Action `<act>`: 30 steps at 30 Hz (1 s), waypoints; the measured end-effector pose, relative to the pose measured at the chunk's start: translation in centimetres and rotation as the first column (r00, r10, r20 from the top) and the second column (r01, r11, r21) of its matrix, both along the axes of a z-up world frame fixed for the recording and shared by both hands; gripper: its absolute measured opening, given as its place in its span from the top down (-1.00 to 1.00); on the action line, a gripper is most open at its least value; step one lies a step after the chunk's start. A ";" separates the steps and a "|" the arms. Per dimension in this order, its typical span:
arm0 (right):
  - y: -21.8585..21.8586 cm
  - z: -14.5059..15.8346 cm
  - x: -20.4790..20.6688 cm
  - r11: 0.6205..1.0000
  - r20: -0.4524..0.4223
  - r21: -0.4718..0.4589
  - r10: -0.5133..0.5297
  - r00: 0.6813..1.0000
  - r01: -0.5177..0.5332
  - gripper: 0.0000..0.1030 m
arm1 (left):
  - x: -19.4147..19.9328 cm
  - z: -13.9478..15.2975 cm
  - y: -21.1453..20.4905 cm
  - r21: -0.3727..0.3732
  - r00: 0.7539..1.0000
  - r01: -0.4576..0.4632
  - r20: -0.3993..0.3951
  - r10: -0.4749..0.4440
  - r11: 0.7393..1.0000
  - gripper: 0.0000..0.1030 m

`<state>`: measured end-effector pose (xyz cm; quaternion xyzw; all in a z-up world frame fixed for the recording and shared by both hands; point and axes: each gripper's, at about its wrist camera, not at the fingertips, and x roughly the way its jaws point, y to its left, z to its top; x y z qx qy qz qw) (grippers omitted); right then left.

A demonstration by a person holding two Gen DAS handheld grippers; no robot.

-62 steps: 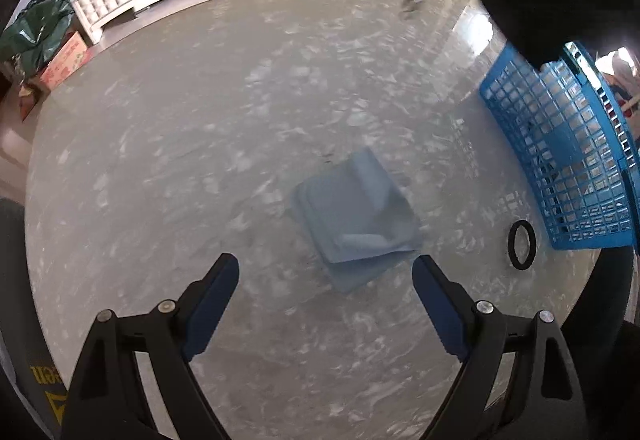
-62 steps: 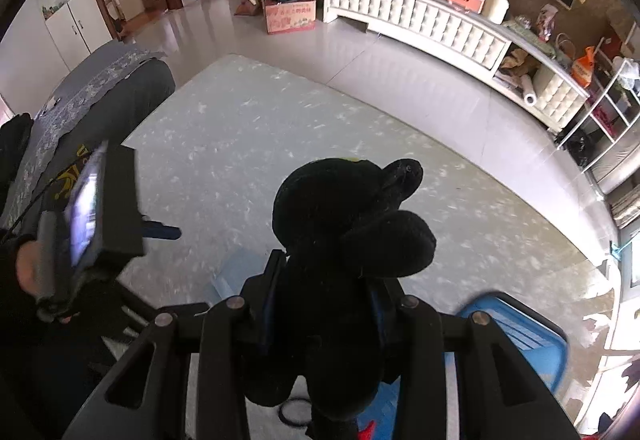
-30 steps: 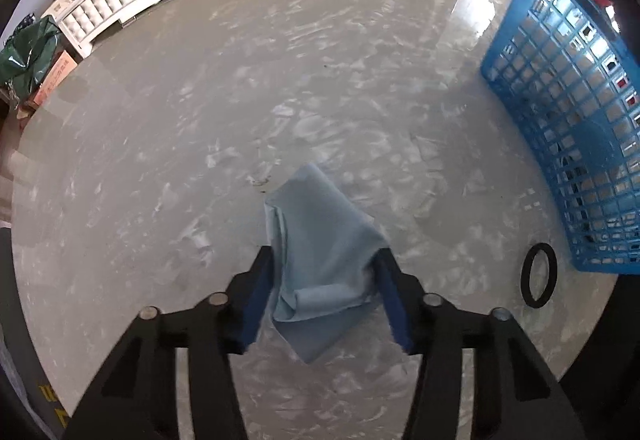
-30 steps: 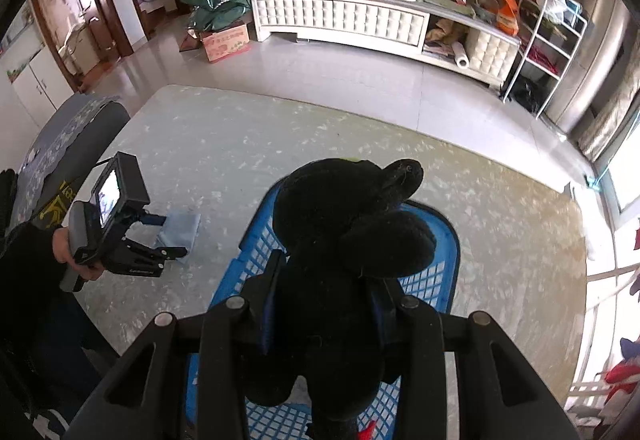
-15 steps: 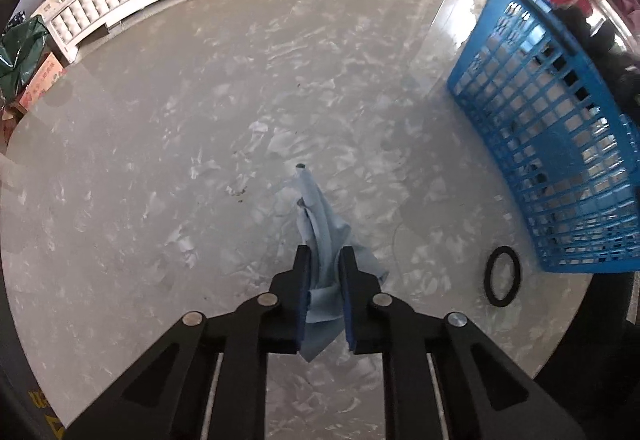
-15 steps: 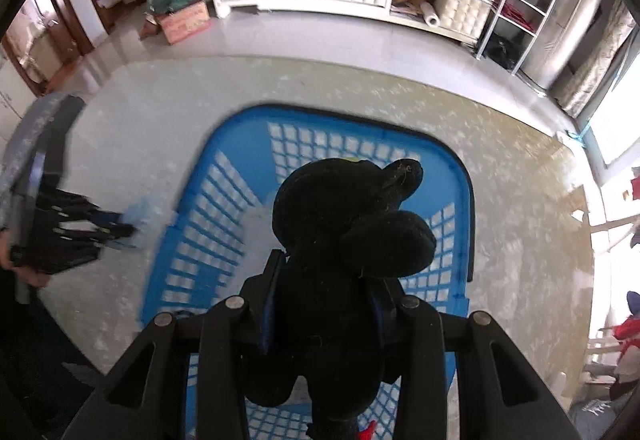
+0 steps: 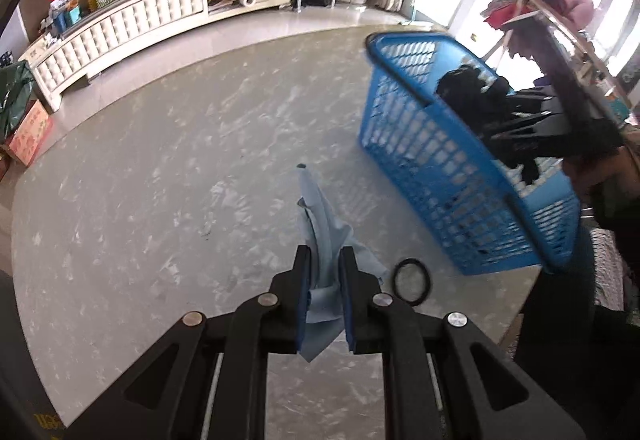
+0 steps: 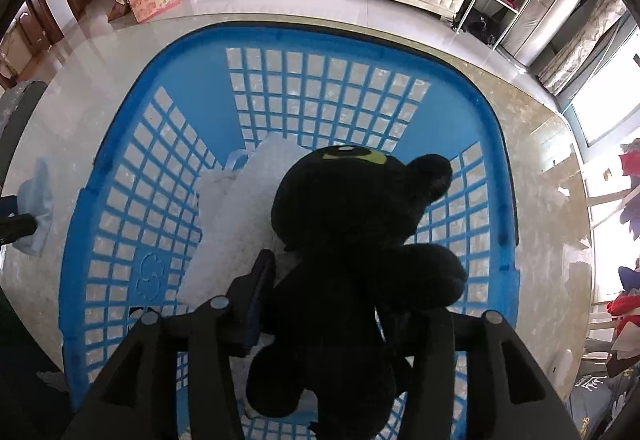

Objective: Organize soft objects
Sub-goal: 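Drop the plush dragon into the basket with the right gripper while the left gripper lifts the blue cloth, then carry the light blue cloth into the basket and open the left gripper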

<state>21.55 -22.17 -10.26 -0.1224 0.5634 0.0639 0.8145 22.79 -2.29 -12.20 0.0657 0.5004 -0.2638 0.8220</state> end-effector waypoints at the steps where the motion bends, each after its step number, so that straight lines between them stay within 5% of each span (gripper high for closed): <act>1: 0.0 0.3 -0.4 1.000 0.004 -0.001 0.002 1.000 -0.002 -0.02 | -0.1 0.3 0.1 -0.005 1.000 0.005 0.006 -0.005 1.000 0.76; 2: 0.2 0.5 -0.8 1.000 0.003 0.002 0.004 1.000 -0.004 -0.12 | -0.4 0.7 0.0 -0.004 1.000 0.010 0.015 -0.010 1.000 0.76; 4: 0.6 1.5 -1.8 1.000 0.029 0.003 0.014 0.999 -0.014 -1.00 | -0.6 1.2 -0.4 -0.014 1.000 0.019 0.015 -0.019 1.000 0.76; 17: -2.6 7.2 -7.6 0.997 0.126 0.055 0.040 0.991 -0.047 -1.00 | -2.1 3.4 -4.1 -0.056 0.998 0.061 0.025 -0.060 0.997 0.76; 30: -8.3 7.5 -11.3 0.992 0.133 0.127 -0.024 0.991 0.007 -1.00 | -3.4 6.1 -11.1 0.014 0.988 0.143 0.057 -0.143 0.990 0.76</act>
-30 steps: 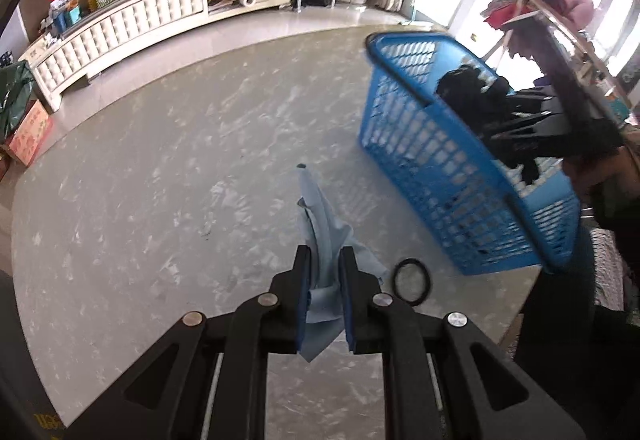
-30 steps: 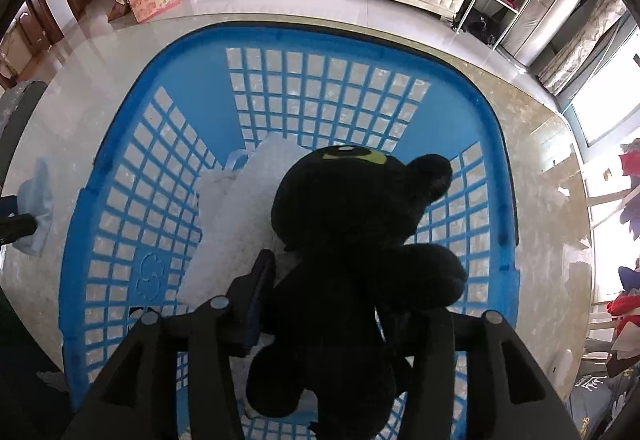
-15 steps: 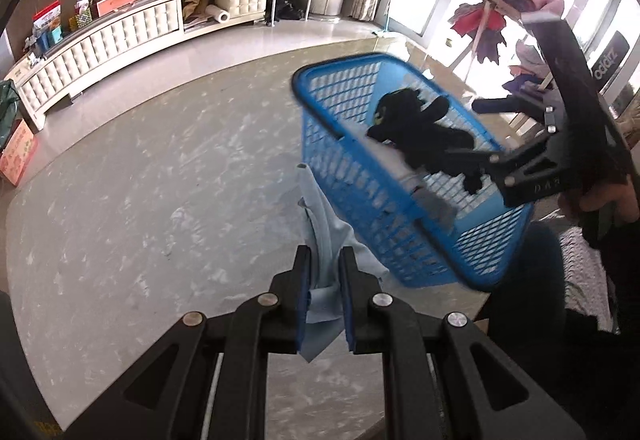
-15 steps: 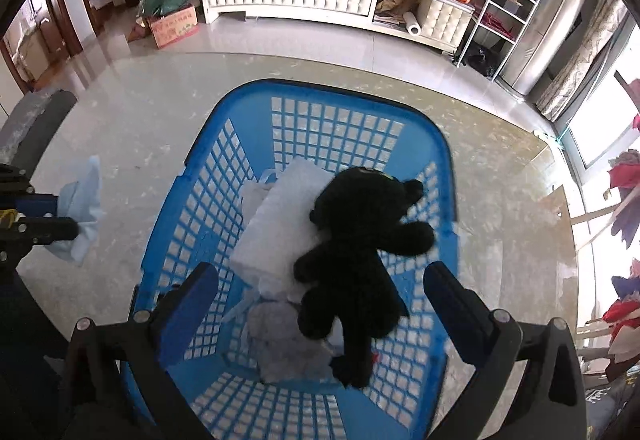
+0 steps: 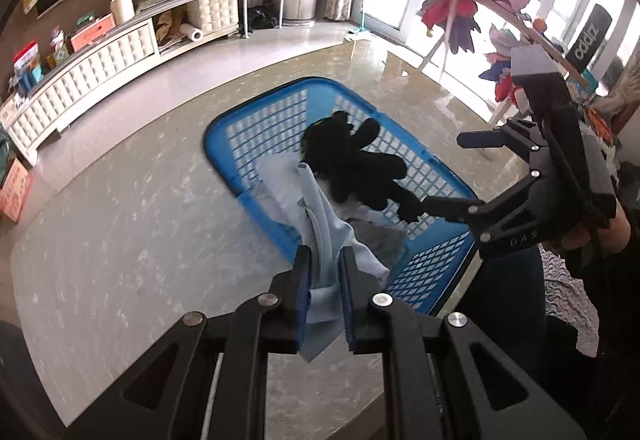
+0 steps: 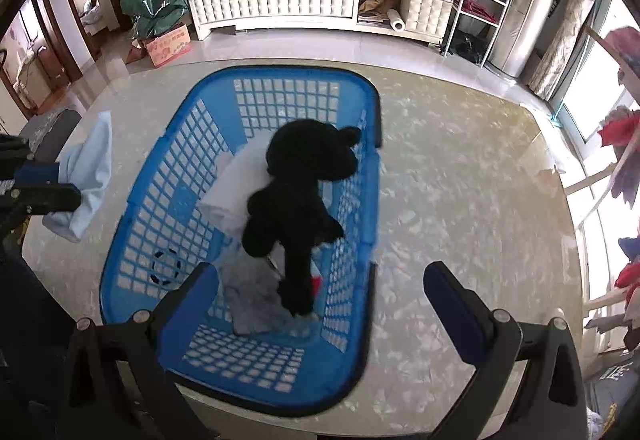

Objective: Organize soft objects
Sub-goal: 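Carry the light blue cloth into the basket and open the left gripper, then move the right gripper back toward the black rubber ring on the floor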

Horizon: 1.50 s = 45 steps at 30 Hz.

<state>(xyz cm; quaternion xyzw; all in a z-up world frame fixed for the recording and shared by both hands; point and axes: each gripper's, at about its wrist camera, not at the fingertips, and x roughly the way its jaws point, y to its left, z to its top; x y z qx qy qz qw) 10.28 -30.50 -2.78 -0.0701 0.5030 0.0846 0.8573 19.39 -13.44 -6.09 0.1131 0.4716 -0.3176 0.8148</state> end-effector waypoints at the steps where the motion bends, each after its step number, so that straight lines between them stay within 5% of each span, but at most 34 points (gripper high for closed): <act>1: -0.5 0.0 -0.3 1.000 0.000 0.008 -0.006 1.000 0.006 -1.00 | 0.0 0.0 -0.4 0.007 1.000 0.005 -0.003 -0.005 1.000 0.76; 20: -3.1 -1.2 -1.2 0.996 -0.019 0.083 -0.028 0.999 0.029 -1.00 | 4.9 -5.5 -6.2 0.188 0.998 0.021 -0.067 -0.008 0.982 0.76; 38: -2.6 -1.2 -1.0 0.993 -0.028 0.115 -0.025 0.999 0.028 -1.00 | 3.6 -5.4 -6.6 0.190 0.997 0.050 -0.072 -0.037 0.980 0.75; 45: -1.8 -0.6 -1.3 0.993 -0.026 0.116 -0.027 0.999 0.030 -1.00 | 2.0 -3.6 -5.3 0.176 0.999 0.041 -0.028 -0.037 0.983 -0.03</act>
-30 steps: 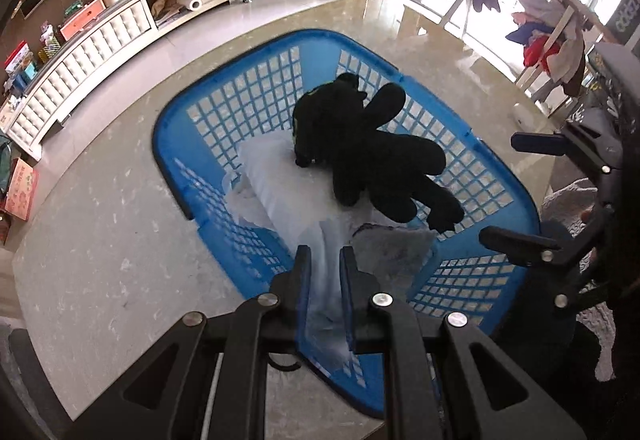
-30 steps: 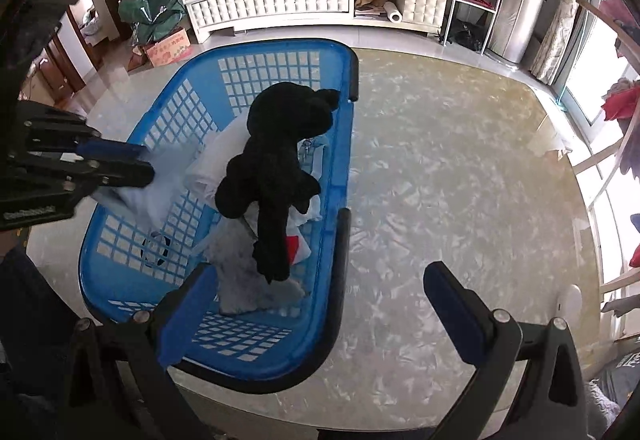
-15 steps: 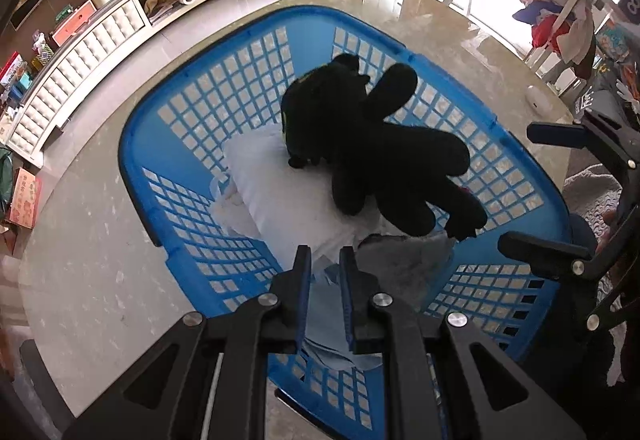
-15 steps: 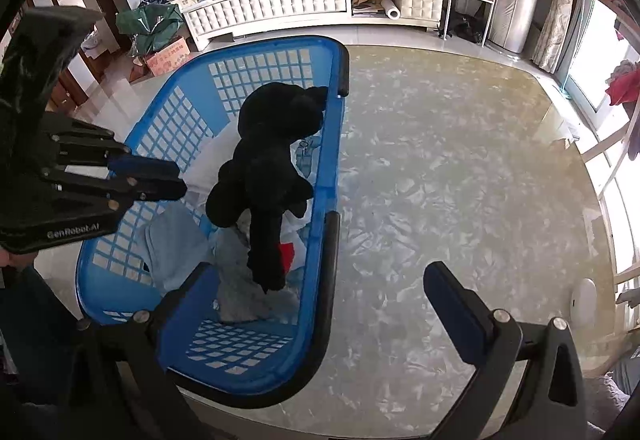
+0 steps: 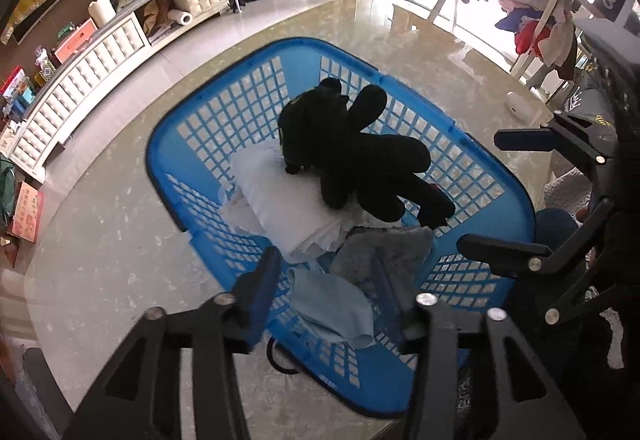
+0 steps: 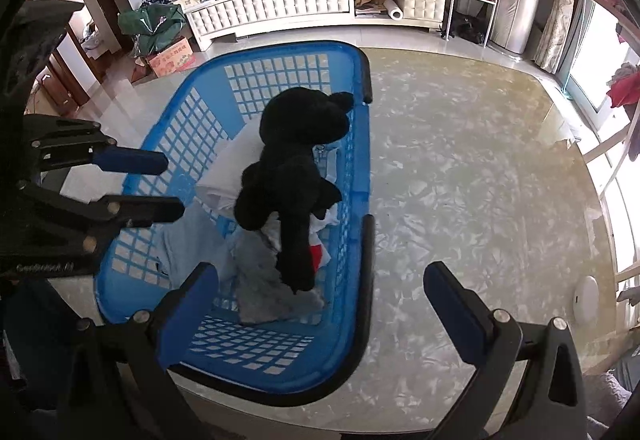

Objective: Organize soft objects
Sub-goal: 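Move the right gripper back toward the black rubber ring on the floor, then lower the right gripper onto the black rubber ring and grasp it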

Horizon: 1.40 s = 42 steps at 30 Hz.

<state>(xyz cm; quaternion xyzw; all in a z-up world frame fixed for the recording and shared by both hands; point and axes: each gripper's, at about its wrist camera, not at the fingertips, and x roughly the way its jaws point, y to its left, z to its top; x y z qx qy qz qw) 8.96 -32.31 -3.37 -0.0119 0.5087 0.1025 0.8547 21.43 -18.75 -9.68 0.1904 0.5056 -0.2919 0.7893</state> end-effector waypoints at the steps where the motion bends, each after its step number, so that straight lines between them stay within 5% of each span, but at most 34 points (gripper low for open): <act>1: 0.1 0.1 0.0 1.000 -0.001 0.005 0.000 1.000 0.000 -1.00 | -0.2 0.2 0.2 -0.002 1.000 -0.001 0.004 0.001 1.000 -0.18; 7: 1.4 0.9 -0.1 1.000 0.002 0.001 0.013 1.000 -0.013 -1.00 | -1.3 1.7 2.6 -0.029 0.999 0.007 0.035 -0.006 1.000 -0.59; 21: 7.4 2.8 -0.5 0.997 0.045 -0.069 0.046 0.998 -0.042 -1.00 | -4.1 3.6 10.3 -0.066 0.993 -0.059 0.102 0.065 0.996 -0.69; 36: 16.1 1.4 0.1 0.981 0.063 -0.072 0.185 0.981 -0.181 -1.00 | -5.2 1.3 18.9 -0.094 0.974 -0.207 0.079 0.214 0.974 -0.70; 40: 17.8 0.8 0.7 0.977 0.058 -0.065 0.206 0.977 -0.203 -1.00 | -4.9 -0.4 21.2 -0.088 0.960 -0.270 0.058 0.275 0.959 -1.00; 42: 18.6 0.5 1.0 0.974 0.051 -0.071 0.221 0.974 -0.217 -1.00 | -4.8 -1.1 22.0 -0.093 0.955 -0.289 0.045 0.294 0.953 -1.00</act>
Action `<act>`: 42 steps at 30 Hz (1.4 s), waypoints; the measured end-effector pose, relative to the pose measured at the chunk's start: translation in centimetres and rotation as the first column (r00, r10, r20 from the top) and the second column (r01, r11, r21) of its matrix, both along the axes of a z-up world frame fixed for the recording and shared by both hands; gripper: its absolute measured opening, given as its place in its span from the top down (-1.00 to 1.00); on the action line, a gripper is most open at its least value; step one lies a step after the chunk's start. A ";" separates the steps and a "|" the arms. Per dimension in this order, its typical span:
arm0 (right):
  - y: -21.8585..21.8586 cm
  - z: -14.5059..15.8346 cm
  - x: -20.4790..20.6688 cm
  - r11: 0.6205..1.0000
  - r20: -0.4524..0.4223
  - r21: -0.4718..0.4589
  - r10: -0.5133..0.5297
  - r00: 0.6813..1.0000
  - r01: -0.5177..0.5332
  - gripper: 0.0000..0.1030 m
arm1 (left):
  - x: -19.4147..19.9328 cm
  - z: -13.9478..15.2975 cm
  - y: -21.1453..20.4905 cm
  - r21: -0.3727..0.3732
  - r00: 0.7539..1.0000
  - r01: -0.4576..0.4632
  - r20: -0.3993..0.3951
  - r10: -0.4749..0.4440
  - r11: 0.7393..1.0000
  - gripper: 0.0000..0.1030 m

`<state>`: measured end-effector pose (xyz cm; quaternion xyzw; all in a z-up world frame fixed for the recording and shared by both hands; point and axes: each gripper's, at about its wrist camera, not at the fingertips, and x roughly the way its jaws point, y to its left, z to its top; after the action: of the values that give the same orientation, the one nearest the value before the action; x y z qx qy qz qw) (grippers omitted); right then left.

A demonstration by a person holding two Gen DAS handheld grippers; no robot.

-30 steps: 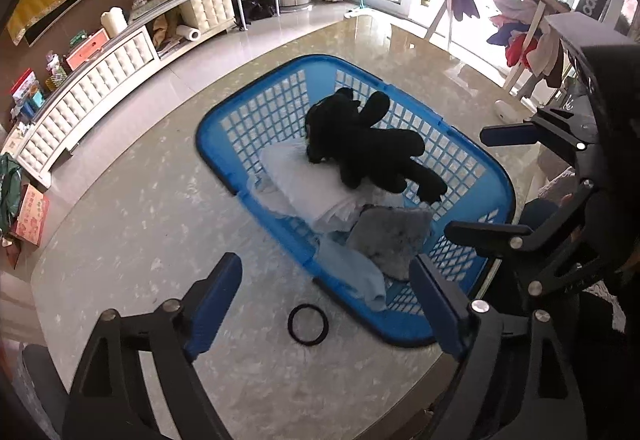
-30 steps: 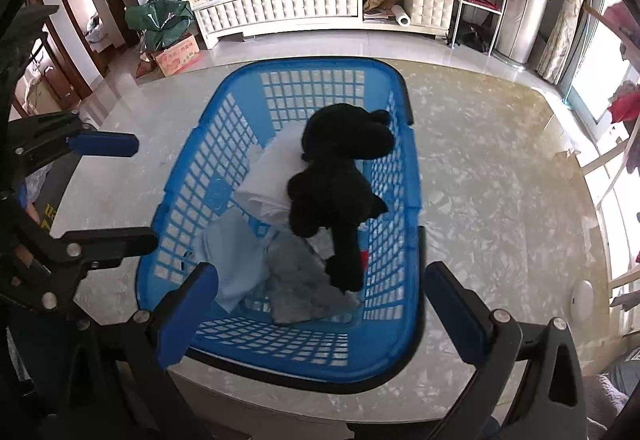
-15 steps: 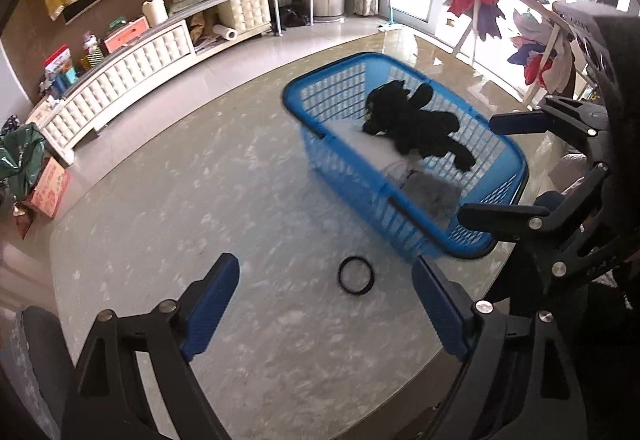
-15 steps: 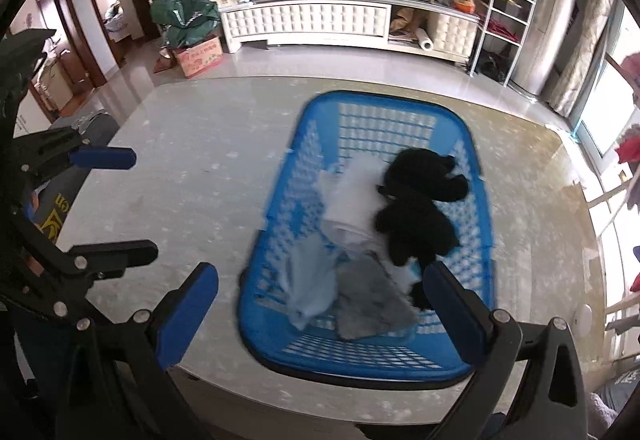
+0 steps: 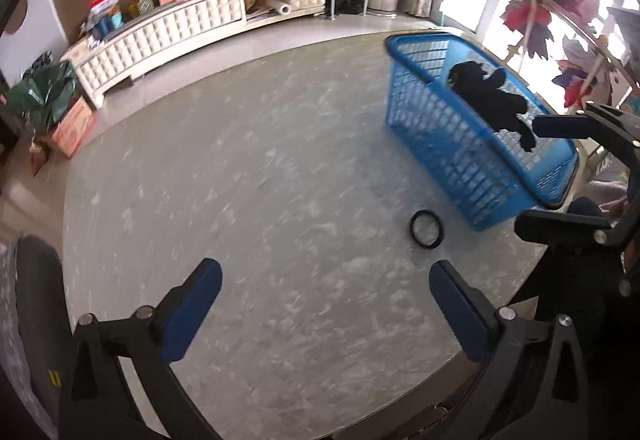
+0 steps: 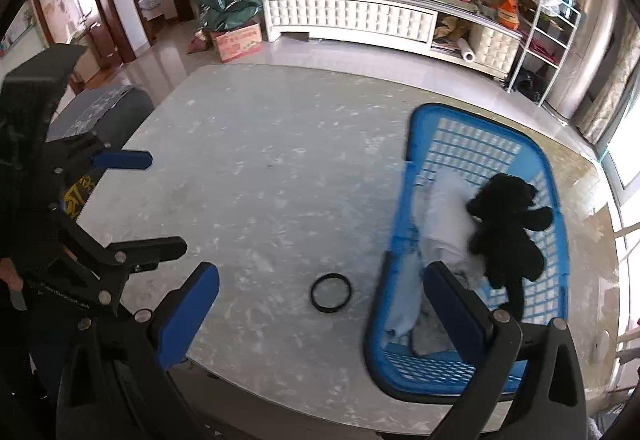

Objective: Organize soft objects
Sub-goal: 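Lower the right gripper onto the black rubber ring and grasp it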

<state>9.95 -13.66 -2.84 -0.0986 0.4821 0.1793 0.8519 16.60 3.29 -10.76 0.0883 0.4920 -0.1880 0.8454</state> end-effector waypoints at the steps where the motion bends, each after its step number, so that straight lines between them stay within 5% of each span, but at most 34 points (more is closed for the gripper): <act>1: 0.5 -0.2 0.1 1.000 -0.003 -0.007 0.009 1.000 -0.009 -0.98 | 0.0 -0.3 0.4 0.001 1.000 -0.008 -0.007 0.008 1.000 -1.00; 12: 4.5 -4.0 1.9 0.997 -0.091 -0.006 0.081 0.993 -0.082 -0.85 | -0.1 -3.3 2.8 0.040 0.998 -0.047 -0.031 0.048 0.998 -1.00; 17: 4.5 -7.1 3.5 0.998 -0.167 -0.026 0.045 0.985 -0.050 -0.78 | 0.0 -4.8 3.9 0.095 0.996 -0.080 -0.037 0.084 0.992 -1.00; 26: 6.0 -10.1 4.2 0.997 -0.175 -0.078 -0.008 0.984 -0.005 -0.70 | 0.6 -6.0 5.1 0.109 0.991 -0.113 -0.056 0.120 0.988 -1.00; 42: 1.6 -14.8 6.5 0.940 -0.188 -0.144 -0.332 0.924 0.309 -0.52 | 1.5 -6.7 4.4 0.094 0.994 -0.083 -0.057 0.088 0.992 -1.00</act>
<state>16.47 -12.05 -17.68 -0.0467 0.5879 0.0196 0.8074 18.13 7.69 -17.49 0.1001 0.5291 -0.1314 0.8323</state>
